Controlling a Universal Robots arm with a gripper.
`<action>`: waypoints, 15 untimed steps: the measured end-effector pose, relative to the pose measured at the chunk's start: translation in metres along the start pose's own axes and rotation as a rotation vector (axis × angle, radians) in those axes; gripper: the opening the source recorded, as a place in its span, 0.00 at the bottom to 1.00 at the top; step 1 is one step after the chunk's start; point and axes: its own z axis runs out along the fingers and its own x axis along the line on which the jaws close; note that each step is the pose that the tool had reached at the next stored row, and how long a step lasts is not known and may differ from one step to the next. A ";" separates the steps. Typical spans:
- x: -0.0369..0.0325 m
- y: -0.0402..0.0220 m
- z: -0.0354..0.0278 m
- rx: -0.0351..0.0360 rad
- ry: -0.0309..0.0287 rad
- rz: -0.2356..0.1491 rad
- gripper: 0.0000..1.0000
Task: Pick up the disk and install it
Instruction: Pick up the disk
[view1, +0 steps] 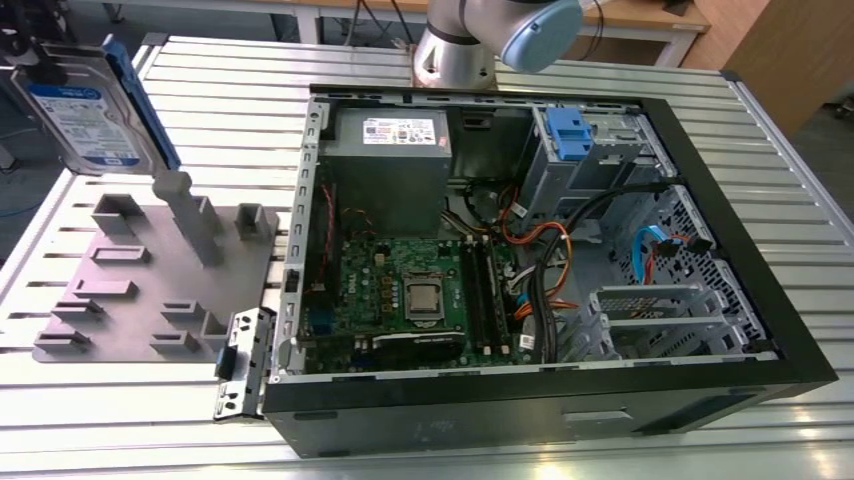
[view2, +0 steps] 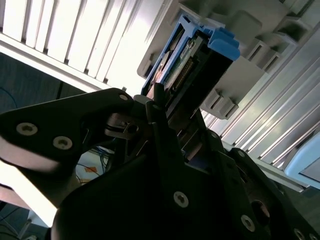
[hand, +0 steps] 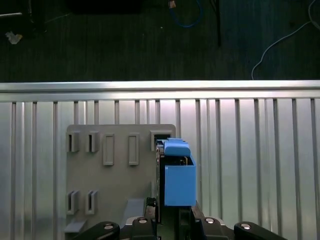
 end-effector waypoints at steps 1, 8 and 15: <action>-0.0001 0.0001 -0.0024 0.0000 0.0001 0.000 0.35; -0.0005 0.0004 -0.0119 0.0002 0.0000 0.000 0.35; -0.0009 0.0005 -0.0194 -0.0002 0.0001 0.000 0.35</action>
